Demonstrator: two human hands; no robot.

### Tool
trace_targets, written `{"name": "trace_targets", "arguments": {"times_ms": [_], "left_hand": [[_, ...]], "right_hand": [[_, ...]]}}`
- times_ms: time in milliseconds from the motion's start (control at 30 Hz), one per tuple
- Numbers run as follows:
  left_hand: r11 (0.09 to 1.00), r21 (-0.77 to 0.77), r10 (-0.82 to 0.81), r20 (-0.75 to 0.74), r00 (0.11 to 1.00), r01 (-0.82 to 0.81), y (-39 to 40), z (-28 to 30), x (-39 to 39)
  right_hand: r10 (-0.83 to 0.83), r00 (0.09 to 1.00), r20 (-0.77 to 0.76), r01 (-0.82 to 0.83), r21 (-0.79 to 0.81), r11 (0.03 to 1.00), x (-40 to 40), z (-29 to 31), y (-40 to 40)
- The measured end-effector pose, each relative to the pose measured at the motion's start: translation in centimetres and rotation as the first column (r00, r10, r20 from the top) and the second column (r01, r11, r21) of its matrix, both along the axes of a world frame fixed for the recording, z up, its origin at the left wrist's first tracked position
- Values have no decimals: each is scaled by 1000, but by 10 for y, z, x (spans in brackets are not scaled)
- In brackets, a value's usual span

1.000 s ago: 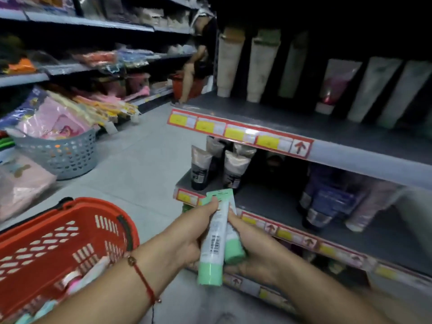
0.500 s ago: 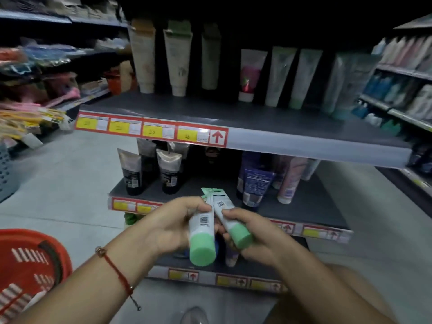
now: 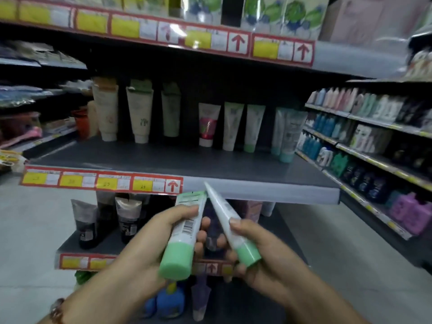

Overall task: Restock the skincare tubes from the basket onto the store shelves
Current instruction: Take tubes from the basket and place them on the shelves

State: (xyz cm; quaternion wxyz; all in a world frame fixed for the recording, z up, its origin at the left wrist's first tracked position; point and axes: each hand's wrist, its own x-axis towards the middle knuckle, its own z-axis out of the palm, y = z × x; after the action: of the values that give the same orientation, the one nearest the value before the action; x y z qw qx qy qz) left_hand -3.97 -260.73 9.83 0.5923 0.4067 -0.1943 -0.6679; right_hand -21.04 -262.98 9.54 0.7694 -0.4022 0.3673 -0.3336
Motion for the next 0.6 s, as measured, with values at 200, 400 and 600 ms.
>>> {"name": "trace_targets", "arguments": {"times_ms": [200,400,600], "left_hand": [[962,-270,98,172,980,-49,-26,34,14],[961,-260,135,145,980,-94,-41,40,30],[969,-236,93,97,991,-68,-60,28,25]], "right_hand": [[-329,925,-189,159,-592,790,-2,77,-65],[-651,660,-376,137,-792,596,13,98,-184],[-738,376,-560,95,-769,632,18,72,-264]]}}
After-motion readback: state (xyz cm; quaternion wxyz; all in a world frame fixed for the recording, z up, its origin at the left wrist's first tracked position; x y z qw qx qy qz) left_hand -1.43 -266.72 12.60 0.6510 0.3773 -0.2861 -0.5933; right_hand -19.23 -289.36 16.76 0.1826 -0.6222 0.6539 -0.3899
